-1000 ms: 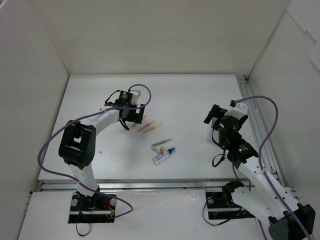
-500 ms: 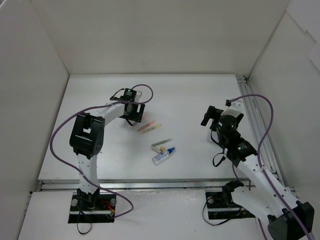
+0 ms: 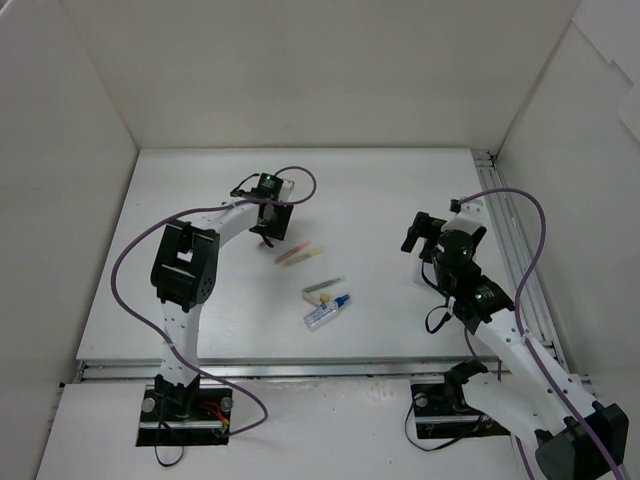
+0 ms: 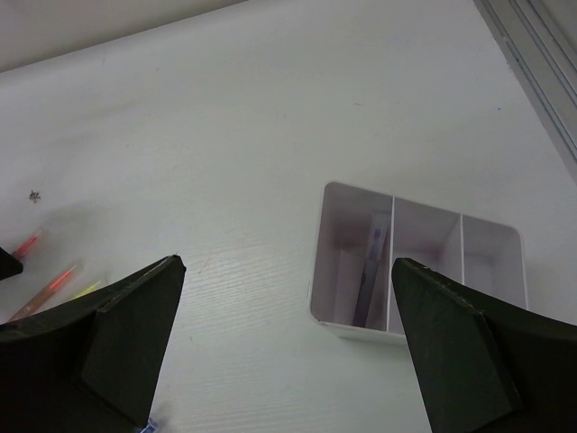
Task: Sort the stationery into containers
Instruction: Pick up the pen from the center of the board, then place the pen in the storage box.
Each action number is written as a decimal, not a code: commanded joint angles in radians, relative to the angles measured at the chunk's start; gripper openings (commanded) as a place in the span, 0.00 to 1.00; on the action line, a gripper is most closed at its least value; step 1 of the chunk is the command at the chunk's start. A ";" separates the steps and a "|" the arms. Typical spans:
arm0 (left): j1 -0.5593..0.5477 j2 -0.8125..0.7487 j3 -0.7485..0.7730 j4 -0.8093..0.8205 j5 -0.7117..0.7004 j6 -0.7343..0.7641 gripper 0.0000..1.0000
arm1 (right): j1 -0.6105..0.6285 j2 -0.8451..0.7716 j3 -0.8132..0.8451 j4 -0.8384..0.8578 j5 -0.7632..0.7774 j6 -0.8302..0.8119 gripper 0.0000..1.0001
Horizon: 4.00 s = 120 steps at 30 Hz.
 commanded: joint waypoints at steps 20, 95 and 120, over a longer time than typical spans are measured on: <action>-0.004 -0.208 0.043 -0.005 -0.092 0.092 0.00 | -0.006 0.023 0.100 0.045 -0.299 -0.026 0.98; -0.007 -0.927 -0.611 0.289 0.161 -0.081 1.00 | 0.152 -0.046 0.088 -0.007 0.519 -0.071 0.00; 0.064 -0.516 -0.378 0.227 0.233 0.031 1.00 | -0.081 0.156 0.050 0.139 0.192 0.061 0.93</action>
